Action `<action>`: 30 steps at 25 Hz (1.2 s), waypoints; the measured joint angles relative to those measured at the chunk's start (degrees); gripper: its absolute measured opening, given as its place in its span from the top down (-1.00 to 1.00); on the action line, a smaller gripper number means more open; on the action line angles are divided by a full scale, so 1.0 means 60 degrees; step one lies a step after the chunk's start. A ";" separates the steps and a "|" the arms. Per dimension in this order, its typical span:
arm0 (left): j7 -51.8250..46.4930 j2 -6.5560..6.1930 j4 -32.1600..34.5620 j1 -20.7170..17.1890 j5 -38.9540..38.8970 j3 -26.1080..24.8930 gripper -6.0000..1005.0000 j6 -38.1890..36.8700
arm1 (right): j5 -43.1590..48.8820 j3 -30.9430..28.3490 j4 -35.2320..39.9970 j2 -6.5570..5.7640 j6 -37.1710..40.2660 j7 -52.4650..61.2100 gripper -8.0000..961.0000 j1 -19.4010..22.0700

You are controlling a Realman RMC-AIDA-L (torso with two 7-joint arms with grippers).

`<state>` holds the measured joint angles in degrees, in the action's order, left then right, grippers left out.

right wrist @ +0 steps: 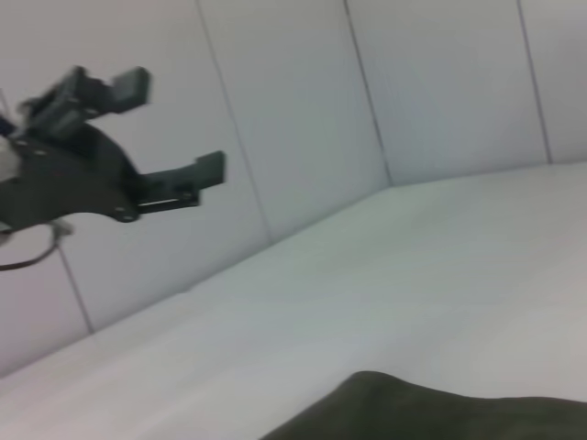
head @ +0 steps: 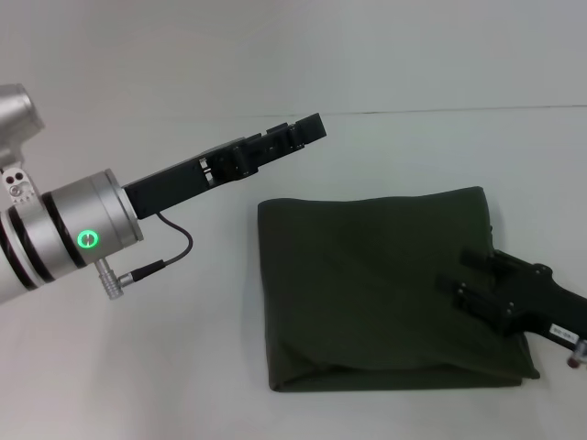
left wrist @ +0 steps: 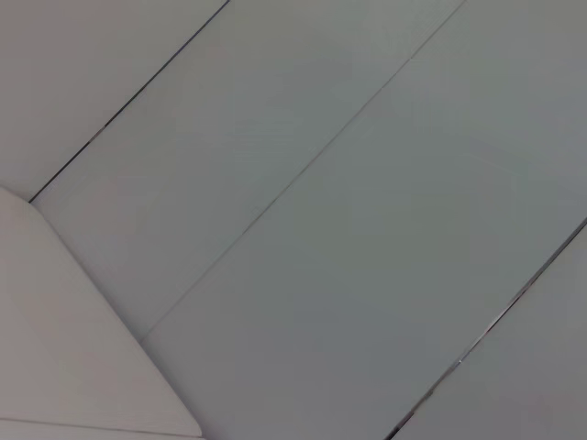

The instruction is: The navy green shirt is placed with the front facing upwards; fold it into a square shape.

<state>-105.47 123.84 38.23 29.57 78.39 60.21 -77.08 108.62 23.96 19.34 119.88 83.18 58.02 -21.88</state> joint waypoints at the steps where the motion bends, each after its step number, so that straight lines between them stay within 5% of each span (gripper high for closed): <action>1: 0.0014 0.0000 0.0000 -0.0005 -0.0001 0.0000 -0.78 -0.0014 | -0.0008 -0.0010 -0.0055 0.0002 -0.0173 0.0002 -0.37 -0.0084; 8: 0.0086 0.0012 0.0000 -0.0022 -0.0001 -0.0002 -0.77 -0.0092 | 0.0003 0.0092 -0.0471 0.0000 -0.2035 0.0308 -0.37 -0.0873; 16: 0.0097 0.0015 -0.0012 -0.0051 -0.0001 0.0000 -0.78 -0.0189 | -0.0129 -0.0019 -0.0528 0.0009 -0.2936 0.0302 -0.37 -0.0980; 25: 0.0132 0.0015 -0.0007 -0.0051 0.0000 0.0000 -0.77 -0.0192 | -0.0887 -0.0054 -0.0529 0.0019 -0.3305 0.0230 -0.37 -0.0993; 30: 0.0134 0.0015 0.0000 -0.0050 0.0001 -0.0051 -0.78 -0.0192 | -0.1119 0.0004 -0.0472 0.0003 -0.2411 0.0222 -0.37 -0.1031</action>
<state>-104.67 123.93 38.23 29.27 78.40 59.90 -78.23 101.91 23.98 16.50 119.90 68.72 59.35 -28.07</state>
